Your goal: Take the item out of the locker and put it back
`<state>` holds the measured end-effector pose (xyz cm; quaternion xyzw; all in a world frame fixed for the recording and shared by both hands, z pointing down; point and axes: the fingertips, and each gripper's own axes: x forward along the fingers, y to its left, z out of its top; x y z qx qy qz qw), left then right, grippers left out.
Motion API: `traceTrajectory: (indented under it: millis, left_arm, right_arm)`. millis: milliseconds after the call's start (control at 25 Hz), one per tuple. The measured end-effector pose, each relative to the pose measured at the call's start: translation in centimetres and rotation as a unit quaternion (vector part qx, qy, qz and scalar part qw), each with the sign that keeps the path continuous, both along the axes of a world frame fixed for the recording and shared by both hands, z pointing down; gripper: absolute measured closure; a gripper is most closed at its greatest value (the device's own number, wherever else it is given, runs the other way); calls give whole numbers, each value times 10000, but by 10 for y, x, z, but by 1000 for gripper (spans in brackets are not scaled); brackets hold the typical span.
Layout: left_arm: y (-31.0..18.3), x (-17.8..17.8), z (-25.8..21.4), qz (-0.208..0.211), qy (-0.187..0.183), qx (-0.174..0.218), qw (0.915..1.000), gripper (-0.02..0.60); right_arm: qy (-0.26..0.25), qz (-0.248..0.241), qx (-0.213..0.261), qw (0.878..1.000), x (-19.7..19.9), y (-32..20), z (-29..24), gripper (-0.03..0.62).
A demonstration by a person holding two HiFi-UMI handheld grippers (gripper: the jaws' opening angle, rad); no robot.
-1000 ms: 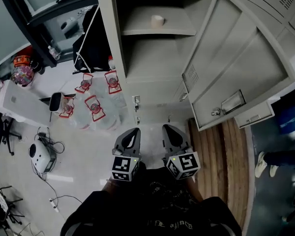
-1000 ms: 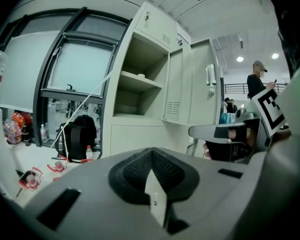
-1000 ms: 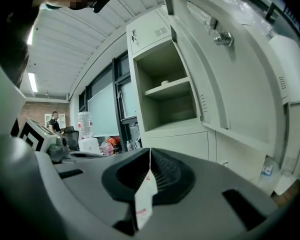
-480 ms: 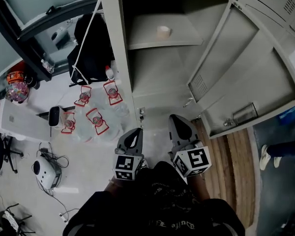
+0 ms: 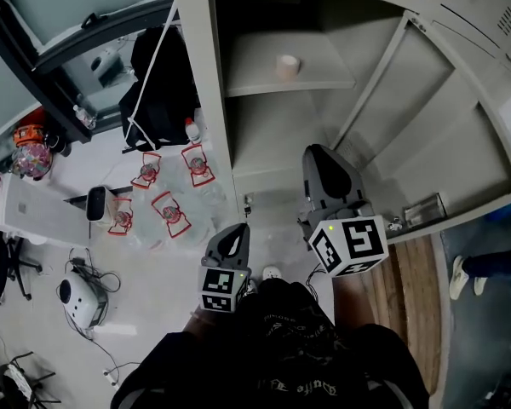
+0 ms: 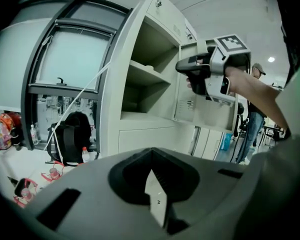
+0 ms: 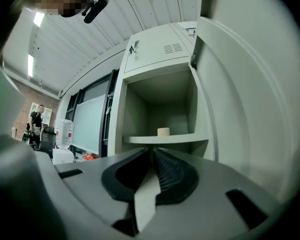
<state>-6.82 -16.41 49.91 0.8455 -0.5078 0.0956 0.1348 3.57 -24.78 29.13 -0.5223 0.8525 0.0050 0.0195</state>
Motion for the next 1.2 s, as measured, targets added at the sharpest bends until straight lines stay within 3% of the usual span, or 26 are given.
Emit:
traceTrajectory:
  millis: [40,160,360,560,1200]
  left_arm:
    - [0,-1,-1,-39,1,-21,10000,575]
    - [-3,-7,-5,-190,6,-60,9998,575]
    - [-4,-17,-7,-422,-3,-51,9991,575]
    - [-5,-32,-7,-681,-59,-42,9976,575]
    - [-5,-47,-3,-1006,-83,-53,9949,575]
  right_arm:
    - [2,-8,40,10000,-1,-6,-7,573]
    - [-44,-108,88,9999,-6,-21,-24,455]
    - [-160,-95,234,9996,-8,-44,-49,418]
    - [136,32,161,9998,-13,-76,-56,360]
    - [700,-74,-245,9972,-33,-138,-59,333]
